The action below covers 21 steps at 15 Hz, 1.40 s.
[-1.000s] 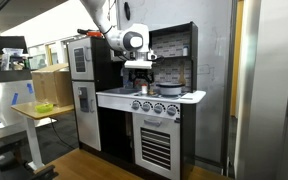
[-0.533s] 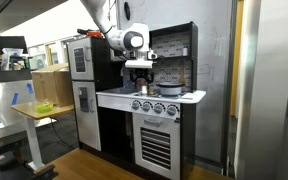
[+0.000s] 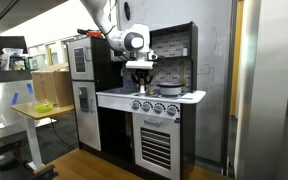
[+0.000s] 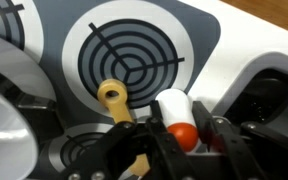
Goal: Move the salt cellar to the right
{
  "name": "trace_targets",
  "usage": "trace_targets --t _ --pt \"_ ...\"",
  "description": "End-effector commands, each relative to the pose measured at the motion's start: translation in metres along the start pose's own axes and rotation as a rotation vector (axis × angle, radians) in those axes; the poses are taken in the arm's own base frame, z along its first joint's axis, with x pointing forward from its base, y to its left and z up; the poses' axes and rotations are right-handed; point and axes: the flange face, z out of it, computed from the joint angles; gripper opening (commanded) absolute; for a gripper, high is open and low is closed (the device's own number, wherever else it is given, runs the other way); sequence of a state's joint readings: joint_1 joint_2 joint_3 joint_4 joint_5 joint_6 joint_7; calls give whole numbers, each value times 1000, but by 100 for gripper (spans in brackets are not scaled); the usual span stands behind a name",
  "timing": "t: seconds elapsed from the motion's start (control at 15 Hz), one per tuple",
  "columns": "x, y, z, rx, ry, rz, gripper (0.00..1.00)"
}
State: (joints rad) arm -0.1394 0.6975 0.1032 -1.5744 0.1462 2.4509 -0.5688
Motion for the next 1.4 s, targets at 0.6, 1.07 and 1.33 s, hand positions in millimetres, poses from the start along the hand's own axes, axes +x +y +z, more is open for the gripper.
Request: trace_targets --t 0.6,1.07,1.33 --pt "-39 -8 -64 -71 7 120 10" --pt "-93 23 -86 -125 -2 224 10" --pt "-110 36 -69 -139 6 247 10"
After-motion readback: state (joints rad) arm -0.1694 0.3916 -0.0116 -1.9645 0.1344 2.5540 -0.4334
